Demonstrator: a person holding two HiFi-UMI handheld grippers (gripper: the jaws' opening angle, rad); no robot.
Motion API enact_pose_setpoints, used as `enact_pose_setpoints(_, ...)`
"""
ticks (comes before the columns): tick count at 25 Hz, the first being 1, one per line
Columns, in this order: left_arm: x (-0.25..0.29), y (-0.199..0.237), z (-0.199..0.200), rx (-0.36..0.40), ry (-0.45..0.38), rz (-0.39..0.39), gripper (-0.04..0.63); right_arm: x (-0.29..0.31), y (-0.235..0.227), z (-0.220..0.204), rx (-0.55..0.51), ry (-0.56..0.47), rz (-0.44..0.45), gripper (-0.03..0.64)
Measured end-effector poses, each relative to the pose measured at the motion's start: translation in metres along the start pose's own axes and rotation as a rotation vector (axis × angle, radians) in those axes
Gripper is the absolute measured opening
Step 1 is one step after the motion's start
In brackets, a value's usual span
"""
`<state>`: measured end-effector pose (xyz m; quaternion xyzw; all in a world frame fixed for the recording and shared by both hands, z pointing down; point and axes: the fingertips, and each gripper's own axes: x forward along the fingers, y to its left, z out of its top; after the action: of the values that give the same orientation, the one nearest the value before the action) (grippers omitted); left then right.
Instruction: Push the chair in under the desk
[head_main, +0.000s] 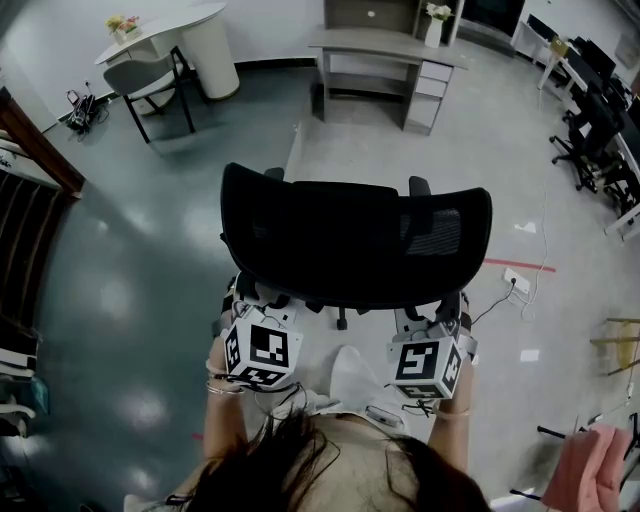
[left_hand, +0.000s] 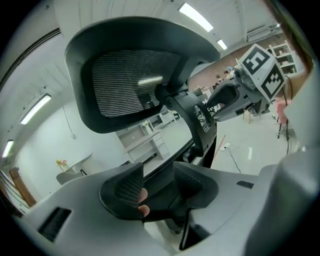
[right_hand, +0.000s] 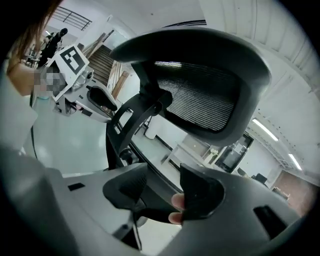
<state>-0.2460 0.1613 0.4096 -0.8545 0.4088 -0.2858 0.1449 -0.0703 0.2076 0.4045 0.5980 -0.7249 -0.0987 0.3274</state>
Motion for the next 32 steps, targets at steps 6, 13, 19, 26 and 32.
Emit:
enact_pose_setpoints(6,0.012,-0.002,-0.007,0.084,0.055,0.001,0.196,0.009,0.006,-0.008,-0.073,0.04,0.025,0.216)
enact_pose_setpoints(13,0.023,-0.002,-0.01,0.12,0.086,0.013,0.209,0.019,0.006,-0.016,-0.124,0.075,0.039,0.225)
enact_pose_setpoints(19,0.024,0.0,-0.012,0.086,0.092,0.011,0.218,0.026,0.004,-0.02,-0.152,0.108,0.046,0.23)
enact_pose_setpoints(26,0.027,0.003,-0.015,0.006,0.075,-0.046,0.216,0.037,0.009,-0.029,-0.177,0.148,0.074,0.23)
enact_pose_setpoints(32,0.03,0.001,-0.013,0.0,0.088,-0.081,0.216,0.043,0.009,-0.034,-0.184,0.14,0.094,0.229)
